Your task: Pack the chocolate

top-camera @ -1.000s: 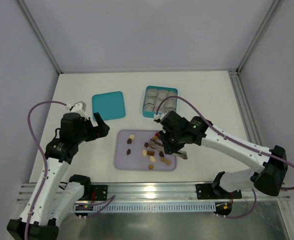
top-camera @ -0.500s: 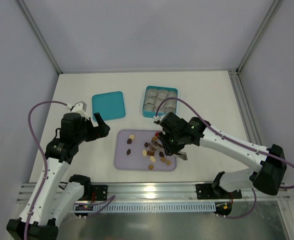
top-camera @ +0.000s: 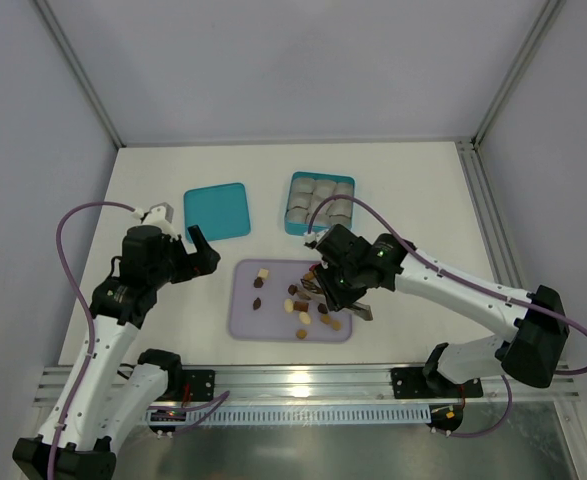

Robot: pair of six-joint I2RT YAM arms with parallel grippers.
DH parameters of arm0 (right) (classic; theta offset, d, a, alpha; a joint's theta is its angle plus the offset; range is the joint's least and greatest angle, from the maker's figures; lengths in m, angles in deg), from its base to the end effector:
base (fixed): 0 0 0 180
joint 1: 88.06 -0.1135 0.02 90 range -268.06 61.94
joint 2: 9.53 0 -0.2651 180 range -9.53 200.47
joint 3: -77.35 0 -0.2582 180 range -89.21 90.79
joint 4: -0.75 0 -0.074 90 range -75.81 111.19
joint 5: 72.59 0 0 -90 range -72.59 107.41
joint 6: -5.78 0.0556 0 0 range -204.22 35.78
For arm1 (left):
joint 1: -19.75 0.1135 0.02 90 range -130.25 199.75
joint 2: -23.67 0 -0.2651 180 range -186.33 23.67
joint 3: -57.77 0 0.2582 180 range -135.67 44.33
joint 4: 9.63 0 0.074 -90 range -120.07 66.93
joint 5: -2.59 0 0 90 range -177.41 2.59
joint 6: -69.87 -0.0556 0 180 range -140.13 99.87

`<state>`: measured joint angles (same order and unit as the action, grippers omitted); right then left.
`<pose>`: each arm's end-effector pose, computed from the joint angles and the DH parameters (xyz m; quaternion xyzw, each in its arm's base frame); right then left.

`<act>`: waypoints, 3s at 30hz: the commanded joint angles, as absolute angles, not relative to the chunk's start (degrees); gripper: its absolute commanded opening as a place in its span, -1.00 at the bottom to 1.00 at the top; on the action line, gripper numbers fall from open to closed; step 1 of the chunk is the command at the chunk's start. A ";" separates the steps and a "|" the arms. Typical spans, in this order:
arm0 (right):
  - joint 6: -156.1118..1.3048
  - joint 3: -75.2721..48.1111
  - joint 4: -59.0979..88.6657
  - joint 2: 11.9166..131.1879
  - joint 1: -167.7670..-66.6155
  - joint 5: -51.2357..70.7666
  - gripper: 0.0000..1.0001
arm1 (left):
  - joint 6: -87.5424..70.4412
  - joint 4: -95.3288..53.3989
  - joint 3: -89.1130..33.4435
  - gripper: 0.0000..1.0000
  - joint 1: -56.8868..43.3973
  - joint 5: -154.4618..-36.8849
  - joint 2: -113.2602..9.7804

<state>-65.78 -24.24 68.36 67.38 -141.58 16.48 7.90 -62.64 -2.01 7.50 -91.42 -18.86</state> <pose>0.1601 0.2181 0.2600 -0.2964 0.9323 0.1280 0.1628 0.1714 -0.0412 0.2936 -0.1063 0.8833 -0.1861 0.4170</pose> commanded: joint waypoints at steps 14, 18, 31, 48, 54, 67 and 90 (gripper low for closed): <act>-66.90 -23.47 66.40 69.40 -141.50 17.14 -0.18 | 7.73 -62.00 -2.07 0.99 7.10 -90.58 -18.35; -67.08 -23.56 66.22 70.01 -141.50 17.14 -0.15 | 7.64 -61.92 -2.07 0.99 7.01 -90.49 -18.35; -66.90 -23.47 65.17 70.45 -140.62 19.16 -0.40 | 7.73 -62.00 -2.07 0.99 6.84 -90.40 -18.43; -67.43 -17.76 69.38 65.71 -137.46 18.29 -0.51 | 7.73 -62.00 -2.16 1.00 6.83 -90.31 -18.43; -68.57 -13.46 68.51 67.46 -132.98 15.30 -0.51 | 7.73 -62.00 -2.07 1.00 6.75 -90.40 -18.70; -69.36 10.88 62.79 87.38 -119.36 13.36 -0.51 | 7.73 -62.00 -2.07 0.99 6.75 -90.40 -19.40; -70.33 27.86 64.29 110.35 -115.49 19.07 -0.51 | 7.82 -62.09 -2.07 0.99 6.04 -89.87 -19.66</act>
<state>-69.74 25.46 65.65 110.24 -115.59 17.64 7.92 -62.79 -2.01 6.26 -90.85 -19.67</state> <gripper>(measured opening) 0.319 0.996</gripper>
